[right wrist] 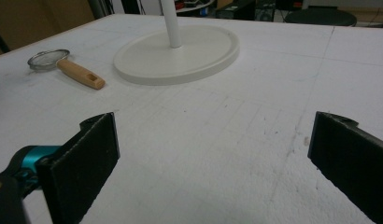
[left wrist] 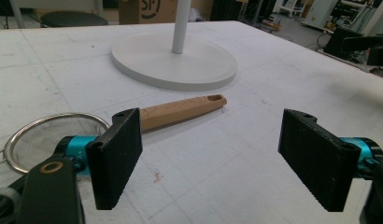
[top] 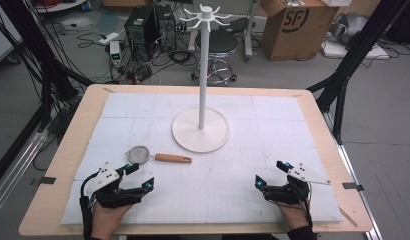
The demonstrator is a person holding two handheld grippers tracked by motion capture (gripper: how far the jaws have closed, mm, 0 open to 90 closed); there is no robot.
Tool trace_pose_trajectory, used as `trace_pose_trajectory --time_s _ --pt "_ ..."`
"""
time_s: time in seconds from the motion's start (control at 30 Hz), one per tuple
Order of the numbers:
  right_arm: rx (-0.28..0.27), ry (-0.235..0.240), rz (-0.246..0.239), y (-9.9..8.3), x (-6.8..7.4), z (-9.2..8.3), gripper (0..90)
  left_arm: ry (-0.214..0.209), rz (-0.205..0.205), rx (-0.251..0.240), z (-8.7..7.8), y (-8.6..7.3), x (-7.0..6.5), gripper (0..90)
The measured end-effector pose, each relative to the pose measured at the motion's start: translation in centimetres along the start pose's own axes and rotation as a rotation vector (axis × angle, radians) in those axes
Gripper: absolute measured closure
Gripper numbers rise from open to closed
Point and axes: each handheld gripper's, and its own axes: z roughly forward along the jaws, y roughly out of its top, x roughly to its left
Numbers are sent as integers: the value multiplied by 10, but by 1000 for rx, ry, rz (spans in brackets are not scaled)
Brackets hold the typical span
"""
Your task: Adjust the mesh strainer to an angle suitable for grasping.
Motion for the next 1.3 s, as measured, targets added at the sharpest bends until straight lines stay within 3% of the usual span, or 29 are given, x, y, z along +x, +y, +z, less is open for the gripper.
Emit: trace_pose_trajectory --time_s 0.23,0.33,0.43,0.5,0.53,0.63,0.73,0.83,1.0,1.1,1.3 --pt "0 9 32 -5 -9 -2 11 -7 13 19 6 0 -1 223" --pt "-4 11 27 -4 -8 -1 11 -8 -14 21 6 -1 2 225" --pt "4 6 15 -4 -5 -1 11 -17 -37 9 6 -1 4 280" --pt "7 5 14 -4 -3 -2 11 -11 -44 5 5 0 5 408" --pt "7 5 14 -4 -3 -2 11 -11 -49 -2 4 0 6 408" --pt "8 -4 10 -4 -2 -3 11 -39 -67 -8 5 0 8 488" --pt "0 -12 3 -3 -1 -4 11 -54 -60 4 7 1 7 582" --pt "4 -12 -7 -3 0 -3 11 -43 -40 -5 7 3 7 645" --pt "4 -6 -5 -1 -2 0 11 -33 -52 6 9 8 9 790" --pt "-10 0 5 0 -3 -2 11 -58 -74 -3 10 13 11 874" --pt "-13 6 10 2 -7 2 11 -48 -58 37 18 16 15 898"
